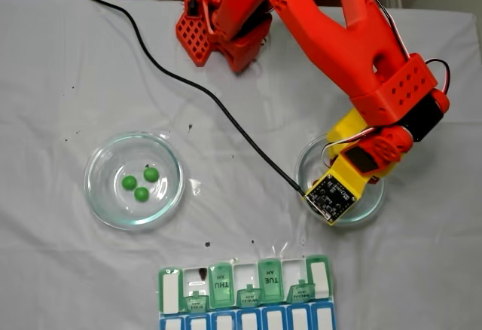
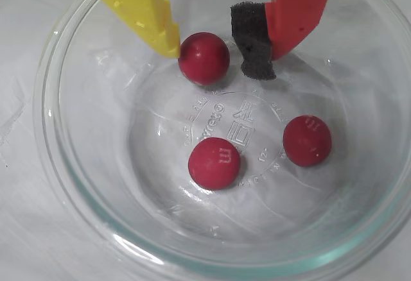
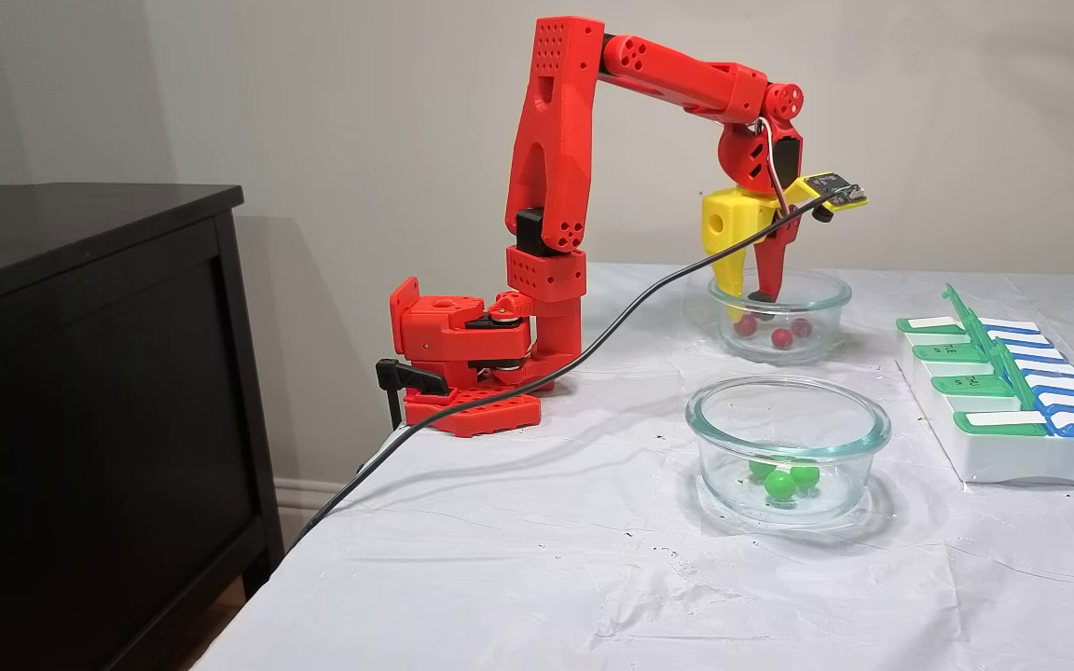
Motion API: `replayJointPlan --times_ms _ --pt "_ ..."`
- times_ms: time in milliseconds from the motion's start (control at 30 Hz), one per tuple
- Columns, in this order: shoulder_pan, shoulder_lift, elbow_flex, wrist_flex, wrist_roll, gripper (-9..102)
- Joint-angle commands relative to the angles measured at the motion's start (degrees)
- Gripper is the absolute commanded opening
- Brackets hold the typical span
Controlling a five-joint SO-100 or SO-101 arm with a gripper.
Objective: Sort medicines into box.
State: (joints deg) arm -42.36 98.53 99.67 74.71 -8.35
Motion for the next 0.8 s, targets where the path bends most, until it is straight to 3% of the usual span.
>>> replayJointPlan --times_ms 0,767 --pt "-0.8 1.6 -3.7 0.0 0.3 17" --pt "-3.3 -2.5 -2.7 1.3 2.2 12"
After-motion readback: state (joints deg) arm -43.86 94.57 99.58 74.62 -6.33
